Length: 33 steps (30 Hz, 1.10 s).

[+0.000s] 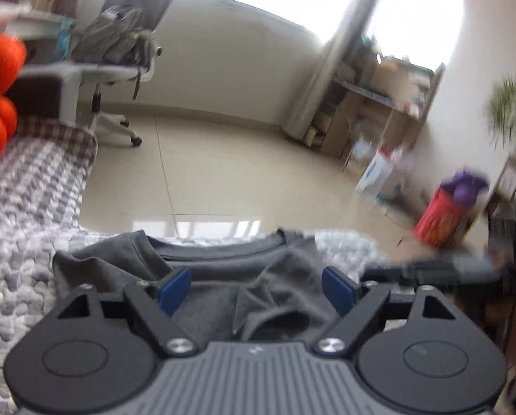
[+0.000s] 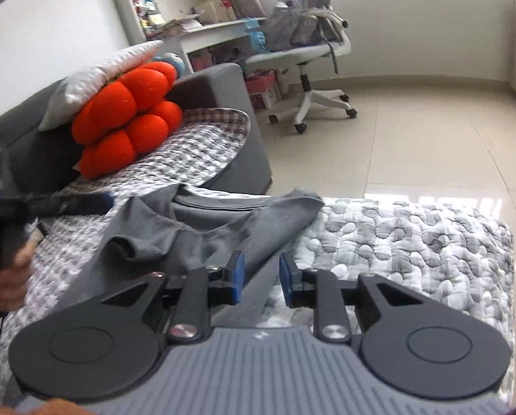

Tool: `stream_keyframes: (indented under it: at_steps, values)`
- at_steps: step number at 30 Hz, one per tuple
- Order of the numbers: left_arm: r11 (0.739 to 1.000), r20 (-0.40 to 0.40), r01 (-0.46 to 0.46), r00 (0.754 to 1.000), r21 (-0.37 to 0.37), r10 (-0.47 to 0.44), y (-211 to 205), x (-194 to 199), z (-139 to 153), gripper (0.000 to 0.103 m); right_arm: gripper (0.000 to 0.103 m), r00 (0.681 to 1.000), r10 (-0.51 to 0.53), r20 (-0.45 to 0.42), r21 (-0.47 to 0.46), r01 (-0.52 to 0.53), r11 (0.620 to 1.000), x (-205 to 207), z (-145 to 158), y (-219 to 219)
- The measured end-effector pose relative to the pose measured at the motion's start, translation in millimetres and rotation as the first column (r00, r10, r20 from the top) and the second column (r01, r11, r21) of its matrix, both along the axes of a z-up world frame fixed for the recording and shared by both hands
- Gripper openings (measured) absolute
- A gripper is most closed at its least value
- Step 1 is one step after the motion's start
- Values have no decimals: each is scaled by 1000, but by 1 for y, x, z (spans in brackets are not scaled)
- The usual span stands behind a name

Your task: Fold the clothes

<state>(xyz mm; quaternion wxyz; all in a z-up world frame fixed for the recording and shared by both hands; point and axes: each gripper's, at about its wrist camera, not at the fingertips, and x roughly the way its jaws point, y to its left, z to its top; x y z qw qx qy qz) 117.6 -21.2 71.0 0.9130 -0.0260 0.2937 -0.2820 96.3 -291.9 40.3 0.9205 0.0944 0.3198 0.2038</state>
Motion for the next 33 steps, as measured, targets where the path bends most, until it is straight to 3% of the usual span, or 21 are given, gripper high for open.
stream_keyframes:
  at_steps: [5, 7, 8, 9, 10, 12, 14, 15, 16, 17, 25, 30, 33]
  values:
    - [987, 55, 54, 996, 152, -63, -22, -12, -12, 72, 26, 999, -31, -10, 38, 31, 999, 28, -2, -7]
    - [976, 64, 42, 996, 212, -57, -26, -11, -18, 55, 27, 999, -27, -21, 37, 28, 999, 40, -4, -5]
    - [977, 40, 47, 998, 207, -57, -24, -8, -22, 31, 28, 999, -35, -23, 40, 36, 999, 44, -6, -4]
    - [979, 14, 53, 998, 199, -57, -23, -5, -25, 18, 32, 999, -42, -24, 43, 43, 998, 48, -8, -2]
    - [980, 1, 54, 998, 189, -55, -21, -2, -28, 17, 35, 998, -50, -25, 45, 51, 998, 53, -10, -1]
    - [980, 12, 28, 999, 198, -30, -18, 1, -30, 9, 55, 998, -65, -28, 51, 66, 997, 62, -14, 1]
    - [986, 24, 9, 1000, 165, -13, -13, -1, -27, 8, 55, 996, -79, -31, 56, 81, 995, 71, -18, 4]
    - [989, 31, 4, 999, 145, -9, -11, -1, -25, 7, 48, 996, -87, -33, 59, 89, 994, 75, -21, 5]
    - [992, 39, -1, 999, 125, -4, -10, -1, -22, 7, 34, 995, -94, -31, 53, 95, 994, 78, -22, 7]
    - [994, 46, -5, 999, 106, 0, -8, -1, -19, 7, 8, 995, -99, -20, 21, 100, 995, 78, -21, 11]
    - [999, 140, -29, 990, -27, 32, -15, -2, 1, 6, 6, 981, -173, 82, -124, 182, 975, 76, 5, 10]
    - [996, 70, -89, 994, 17, 88, -13, 15, -28, 6, 6, 984, -175, 39, -251, 179, 951, 95, -19, 18]
    - [993, 26, -114, 993, 32, 113, -5, 21, -41, 6, 7, 983, -178, 49, -193, 184, 964, 92, -30, 8]
